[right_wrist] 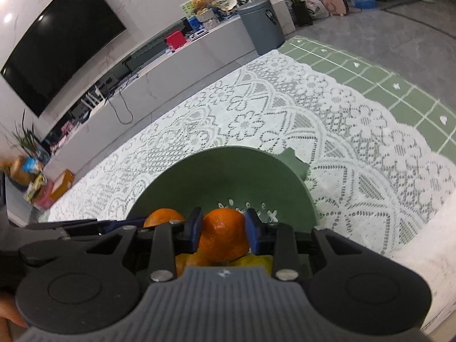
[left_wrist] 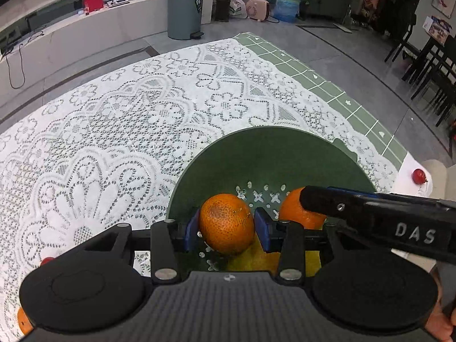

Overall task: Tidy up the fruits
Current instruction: 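Lower the orange into the colander and open the right tool while the left releases its orange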

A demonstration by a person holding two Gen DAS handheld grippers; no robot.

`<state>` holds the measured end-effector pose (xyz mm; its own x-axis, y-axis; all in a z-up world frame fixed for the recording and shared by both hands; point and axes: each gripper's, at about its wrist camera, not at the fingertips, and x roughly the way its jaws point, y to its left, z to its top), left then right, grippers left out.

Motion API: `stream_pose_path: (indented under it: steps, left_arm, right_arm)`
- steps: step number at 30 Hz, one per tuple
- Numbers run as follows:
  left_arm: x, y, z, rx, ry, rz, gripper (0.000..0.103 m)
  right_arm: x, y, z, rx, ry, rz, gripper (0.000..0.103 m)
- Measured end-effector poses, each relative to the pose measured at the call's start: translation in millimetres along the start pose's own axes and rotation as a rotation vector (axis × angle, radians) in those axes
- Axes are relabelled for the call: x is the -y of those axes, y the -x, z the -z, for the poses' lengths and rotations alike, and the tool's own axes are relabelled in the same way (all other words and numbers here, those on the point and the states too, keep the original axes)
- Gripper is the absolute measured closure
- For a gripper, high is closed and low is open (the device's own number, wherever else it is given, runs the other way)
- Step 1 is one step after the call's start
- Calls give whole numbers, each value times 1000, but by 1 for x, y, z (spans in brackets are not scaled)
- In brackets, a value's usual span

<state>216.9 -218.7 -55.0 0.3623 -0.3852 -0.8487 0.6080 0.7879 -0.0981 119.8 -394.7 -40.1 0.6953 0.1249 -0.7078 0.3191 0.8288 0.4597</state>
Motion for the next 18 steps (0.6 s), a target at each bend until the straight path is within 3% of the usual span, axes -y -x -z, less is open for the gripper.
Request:
stream_pose_path:
  steps: [18]
  left_arm:
    - [6,-16,-3,-28,-33,-70,55]
  right_arm:
    - [0,1,3,0,1,52,67]
